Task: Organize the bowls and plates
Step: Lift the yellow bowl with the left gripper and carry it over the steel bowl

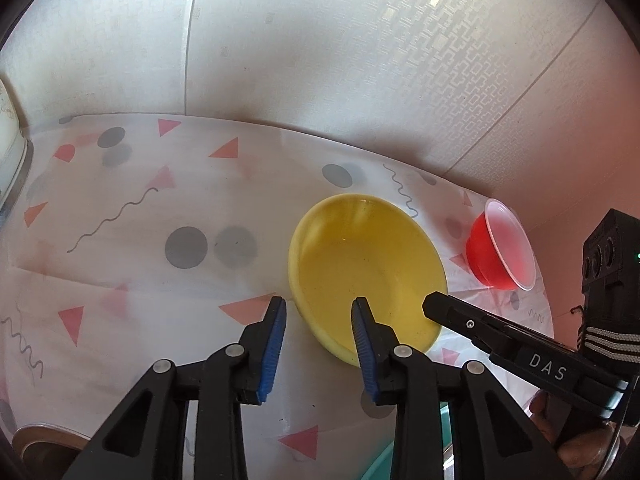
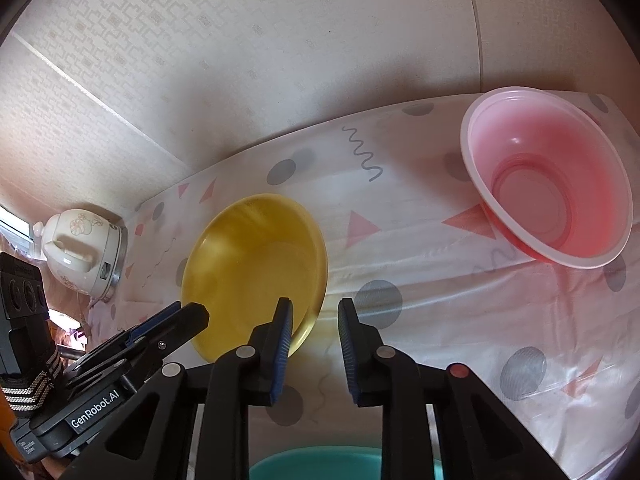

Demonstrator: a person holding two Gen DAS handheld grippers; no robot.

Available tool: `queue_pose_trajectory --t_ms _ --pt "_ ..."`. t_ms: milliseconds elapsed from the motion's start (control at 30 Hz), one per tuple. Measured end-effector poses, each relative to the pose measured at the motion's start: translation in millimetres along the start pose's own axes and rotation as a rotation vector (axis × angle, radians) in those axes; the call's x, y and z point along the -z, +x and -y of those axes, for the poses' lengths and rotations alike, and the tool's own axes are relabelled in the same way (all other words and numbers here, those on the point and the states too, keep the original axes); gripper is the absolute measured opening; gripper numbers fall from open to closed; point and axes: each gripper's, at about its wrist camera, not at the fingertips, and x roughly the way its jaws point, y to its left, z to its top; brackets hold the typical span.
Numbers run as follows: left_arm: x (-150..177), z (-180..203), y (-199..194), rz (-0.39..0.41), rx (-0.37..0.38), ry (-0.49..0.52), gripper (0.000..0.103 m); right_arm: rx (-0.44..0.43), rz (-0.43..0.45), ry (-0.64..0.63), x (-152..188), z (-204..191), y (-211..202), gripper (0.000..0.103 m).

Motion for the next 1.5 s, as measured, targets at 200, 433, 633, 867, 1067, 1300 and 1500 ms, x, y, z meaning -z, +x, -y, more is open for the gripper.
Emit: queue_pose_trajectory --t_ms 200,433,633,867,1067,1300,1500 --pt "8.5 5.3 -4.7 0.019 -0.010 0.036 0.025 0.004 0.008 -0.025 2.9 -5.7 -3.3 0.017" --pt "17.5 7.5 -25.9 0.061 0.002 0.037 0.024 -0.017 0.014 -0.024 10.0 -9.6 -11.6 0.017" --pt "29.6 7.8 -44.9 0.093 0.004 0.031 0.024 -0.070 0.019 -0.011 21.1 -12.0 -21.0 0.017" --pt "43.6 -0.9 -69.2 0.124 0.000 0.017 0.024 -0.100 0.033 -0.043 34.4 -26.7 -32.9 0.017" --pt "57.8 -14.7 -94.7 0.163 -0.003 0.006 0.024 -0.133 0.038 -0.071 48.6 -42.1 -41.0 0.017" --pt "79.8 -28.4 -120.8 0.198 -0.009 -0.017 0.024 -0.163 0.037 -0.114 66.8 -64.6 -48.7 0.017" --pt "99.3 -41.2 -141.2 0.225 -0.009 -0.049 0.024 -0.187 0.025 -0.149 82.6 -83.4 -52.6 0.017"
